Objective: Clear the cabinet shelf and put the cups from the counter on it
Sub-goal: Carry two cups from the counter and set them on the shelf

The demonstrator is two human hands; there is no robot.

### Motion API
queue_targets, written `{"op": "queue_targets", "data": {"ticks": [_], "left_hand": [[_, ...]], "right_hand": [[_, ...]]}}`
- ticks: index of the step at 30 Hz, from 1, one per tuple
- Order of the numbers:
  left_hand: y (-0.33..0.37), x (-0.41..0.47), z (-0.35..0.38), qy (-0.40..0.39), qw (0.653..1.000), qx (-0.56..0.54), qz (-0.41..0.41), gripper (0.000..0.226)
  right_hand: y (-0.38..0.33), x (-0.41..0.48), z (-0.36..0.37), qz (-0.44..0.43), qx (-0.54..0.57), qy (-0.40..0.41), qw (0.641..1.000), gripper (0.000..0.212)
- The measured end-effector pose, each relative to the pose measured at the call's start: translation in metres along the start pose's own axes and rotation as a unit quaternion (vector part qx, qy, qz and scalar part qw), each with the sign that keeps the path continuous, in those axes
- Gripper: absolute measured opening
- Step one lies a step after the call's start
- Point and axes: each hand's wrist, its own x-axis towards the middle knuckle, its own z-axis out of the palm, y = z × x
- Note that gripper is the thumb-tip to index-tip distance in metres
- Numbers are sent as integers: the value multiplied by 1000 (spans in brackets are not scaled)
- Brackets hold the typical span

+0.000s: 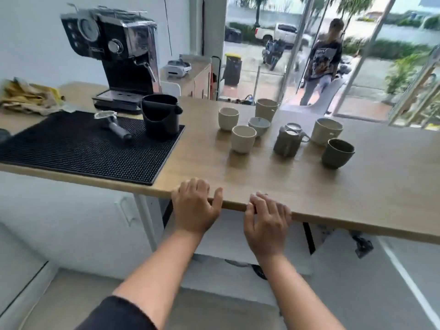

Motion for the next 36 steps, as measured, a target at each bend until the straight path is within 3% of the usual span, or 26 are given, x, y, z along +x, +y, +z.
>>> {"op": "queue_targets", "data": {"ticks": [4, 7, 12, 16, 19, 25, 30, 33, 36], "left_hand": [[10, 2, -27, -147, 989, 28, -14, 34], [16, 4, -52, -259, 965, 20, -15, 37], [28, 25, -87, -456, 888, 38, -39, 58], [33, 45, -100, -571, 815, 59, -75, 73], [40, 55, -100, -590, 798, 50, -110, 72], [32, 50, -93, -573, 807, 27, -145, 71], [36, 75, -90, -537, 829, 43, -153, 32], [31, 121, -79, -531, 828, 31, -178, 29], [35, 168, -60, -482, 853, -34, -197, 29]], "right_hand": [[-7, 5, -32, 28, -19, -156, 987, 27], [-14, 18, -59, 35, -22, -317, 947, 43], [-16, 57, -88, -9, -43, -527, 849, 70], [-16, 83, -99, -10, -58, -605, 794, 73], [-13, 89, -95, -24, -58, -629, 775, 70], [-4, 97, -96, -25, -8, -641, 767, 68], [-2, 124, -82, 30, -16, -661, 749, 45], [0, 168, -59, 119, 13, -641, 759, 42], [8, 208, -42, 167, 29, -584, 794, 40]]}}
